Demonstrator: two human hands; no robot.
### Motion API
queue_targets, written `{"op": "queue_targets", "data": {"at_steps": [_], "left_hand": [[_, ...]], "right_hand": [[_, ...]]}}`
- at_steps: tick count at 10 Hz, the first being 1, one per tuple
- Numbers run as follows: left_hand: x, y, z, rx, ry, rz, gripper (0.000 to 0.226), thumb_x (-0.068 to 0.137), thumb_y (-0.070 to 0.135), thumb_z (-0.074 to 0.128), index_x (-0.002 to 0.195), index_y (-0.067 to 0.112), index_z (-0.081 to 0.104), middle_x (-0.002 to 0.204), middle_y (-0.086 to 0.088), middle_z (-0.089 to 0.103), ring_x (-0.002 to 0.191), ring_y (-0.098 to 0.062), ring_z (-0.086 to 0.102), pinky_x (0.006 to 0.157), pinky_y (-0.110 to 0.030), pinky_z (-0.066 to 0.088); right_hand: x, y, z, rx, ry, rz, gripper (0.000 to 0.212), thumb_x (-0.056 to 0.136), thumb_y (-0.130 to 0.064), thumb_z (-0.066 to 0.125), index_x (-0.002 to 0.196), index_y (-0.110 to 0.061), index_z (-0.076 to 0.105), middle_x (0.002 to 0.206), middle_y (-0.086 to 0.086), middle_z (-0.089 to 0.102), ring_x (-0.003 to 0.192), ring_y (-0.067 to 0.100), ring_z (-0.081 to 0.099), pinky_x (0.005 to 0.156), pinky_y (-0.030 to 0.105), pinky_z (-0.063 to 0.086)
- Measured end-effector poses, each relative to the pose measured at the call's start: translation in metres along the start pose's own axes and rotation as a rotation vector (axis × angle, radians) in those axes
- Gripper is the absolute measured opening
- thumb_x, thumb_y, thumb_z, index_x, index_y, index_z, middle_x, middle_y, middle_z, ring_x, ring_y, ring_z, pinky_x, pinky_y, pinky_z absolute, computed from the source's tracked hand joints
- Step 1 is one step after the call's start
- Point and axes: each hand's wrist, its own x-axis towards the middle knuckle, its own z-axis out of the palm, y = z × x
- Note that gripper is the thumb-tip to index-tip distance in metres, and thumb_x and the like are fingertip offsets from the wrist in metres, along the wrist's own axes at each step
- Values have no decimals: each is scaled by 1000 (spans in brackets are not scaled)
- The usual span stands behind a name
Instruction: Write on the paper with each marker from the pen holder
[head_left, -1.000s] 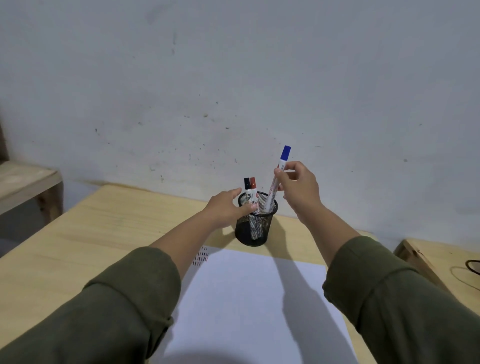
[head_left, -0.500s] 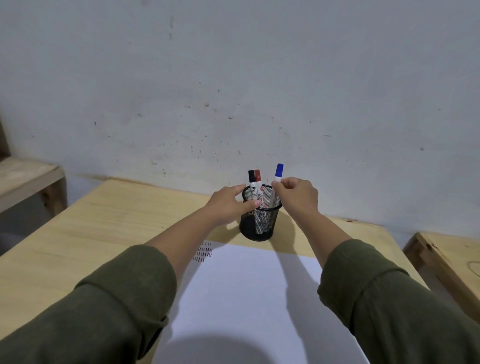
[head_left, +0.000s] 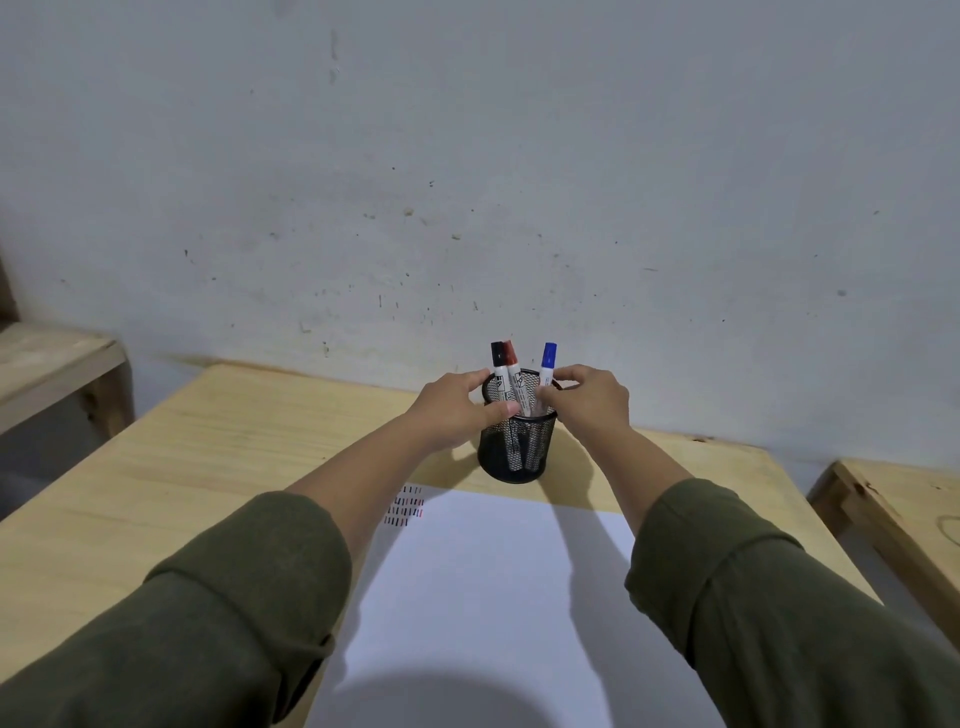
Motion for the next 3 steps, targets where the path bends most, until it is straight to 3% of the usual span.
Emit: {"op": "queue_targets", "data": {"at_steps": [1, 2, 3], "left_hand": [[-2, 2, 0, -3, -2, 3, 65, 82, 44, 62, 140, 26, 39, 148, -5, 40, 137, -23, 35, 107, -31, 30], [-4, 3, 1, 9, -10, -2, 65, 85, 42, 58, 142, 20, 35, 150, -6, 36, 139, -23, 31, 108, -31, 28], [-14, 14, -1, 29, 70, -18, 72, 86, 47, 54, 145, 15, 28, 154, -5, 28, 142, -23, 25, 112, -34, 24]], "right_hand": [[-2, 0, -2, 17, -13, 13, 49, 78, -29, 71, 124, -16, 60, 119, 8, 68, 107, 20, 61, 82, 24, 40], [-6, -1, -10, 56, -8, 11, 54, 81, -33, 68, 130, -16, 54, 116, 6, 67, 112, 21, 59, 88, 29, 43], [-16, -6, -24, 77, 43, 0, 48, 84, -34, 63, 128, -17, 54, 96, 1, 65, 110, 22, 58, 94, 34, 46]]}}
